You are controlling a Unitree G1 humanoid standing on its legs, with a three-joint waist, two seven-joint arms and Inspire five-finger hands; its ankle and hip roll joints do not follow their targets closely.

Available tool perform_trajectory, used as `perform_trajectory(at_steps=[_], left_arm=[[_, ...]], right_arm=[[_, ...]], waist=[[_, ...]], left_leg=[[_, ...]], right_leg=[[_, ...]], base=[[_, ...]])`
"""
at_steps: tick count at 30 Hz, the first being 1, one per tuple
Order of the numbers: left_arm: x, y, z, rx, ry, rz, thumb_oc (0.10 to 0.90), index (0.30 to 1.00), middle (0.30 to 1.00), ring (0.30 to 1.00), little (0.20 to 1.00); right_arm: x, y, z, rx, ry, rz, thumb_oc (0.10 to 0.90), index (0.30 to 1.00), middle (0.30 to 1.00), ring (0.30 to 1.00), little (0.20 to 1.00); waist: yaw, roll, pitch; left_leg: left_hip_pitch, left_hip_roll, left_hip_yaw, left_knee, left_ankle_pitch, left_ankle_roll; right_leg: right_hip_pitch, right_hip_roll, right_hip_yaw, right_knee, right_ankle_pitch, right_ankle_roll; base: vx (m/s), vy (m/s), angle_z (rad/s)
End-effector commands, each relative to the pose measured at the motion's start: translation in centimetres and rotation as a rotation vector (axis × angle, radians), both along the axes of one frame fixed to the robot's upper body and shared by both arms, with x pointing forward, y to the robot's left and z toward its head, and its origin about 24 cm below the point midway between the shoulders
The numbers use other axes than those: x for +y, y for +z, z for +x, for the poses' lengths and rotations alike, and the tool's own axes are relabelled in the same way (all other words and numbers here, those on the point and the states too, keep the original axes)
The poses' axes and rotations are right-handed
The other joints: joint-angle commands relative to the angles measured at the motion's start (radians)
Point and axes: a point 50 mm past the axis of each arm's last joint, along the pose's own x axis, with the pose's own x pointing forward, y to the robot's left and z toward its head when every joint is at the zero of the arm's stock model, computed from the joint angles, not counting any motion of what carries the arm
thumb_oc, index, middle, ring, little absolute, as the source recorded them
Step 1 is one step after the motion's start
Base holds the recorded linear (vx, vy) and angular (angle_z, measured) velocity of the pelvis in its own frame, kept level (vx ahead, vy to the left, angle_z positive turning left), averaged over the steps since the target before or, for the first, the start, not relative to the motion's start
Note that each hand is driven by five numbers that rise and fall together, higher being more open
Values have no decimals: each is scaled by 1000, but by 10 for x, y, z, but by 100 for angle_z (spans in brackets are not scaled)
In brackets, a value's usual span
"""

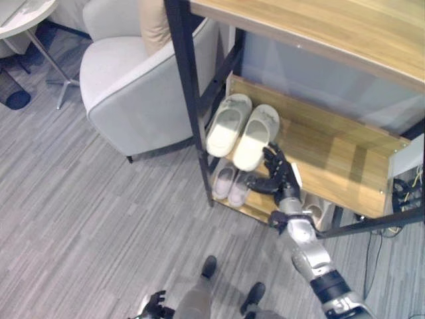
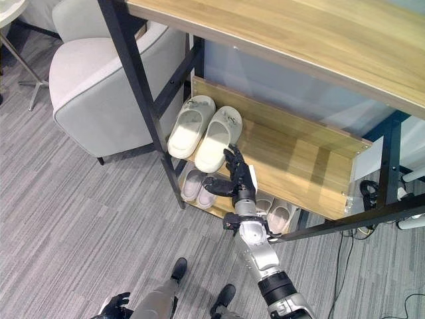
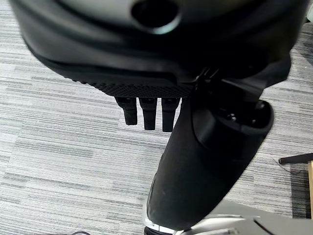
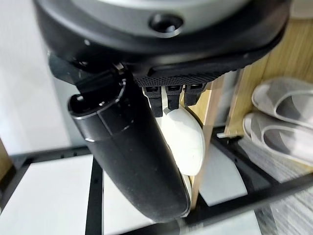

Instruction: Arrange the slippers neatly on the shoe rack.

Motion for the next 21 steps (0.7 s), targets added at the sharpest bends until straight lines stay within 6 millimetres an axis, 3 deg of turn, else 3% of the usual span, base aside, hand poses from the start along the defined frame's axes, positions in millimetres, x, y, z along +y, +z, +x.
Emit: perform_trajectory(at_steps=[1,11,21], left_arm=[[-17,-5,-6,15,-8,-29,800,900,900,900,900],[-12,-9,-24,83,1,-29,800,900,900,900,900],[-13,-11,-29,101,-1,-55,800,900,900,900,900]], right_arm=[[14,47,4,-224,61,57,800,900,900,900,900],[-24,45,-5,-248,-33,-62,800,900,900,900,900],[-53,44,-42,-264,39,-119,800,900,900,900,900]], waist=[[-7,-20,-75],[-24,-25,-99],[-97,-7,-135]], left_leg=[[60,33,73,-46,-77,-23],[76,36,80,-46,-85,-26],[104,39,116,-46,-90,-29]], right_leg=[[-22,-83,37,31,-11,99],[-6,-82,32,27,-14,101],[11,-80,65,21,-12,102]], base=[[0,0,0],[0,0,0],[5,-4,-11]])
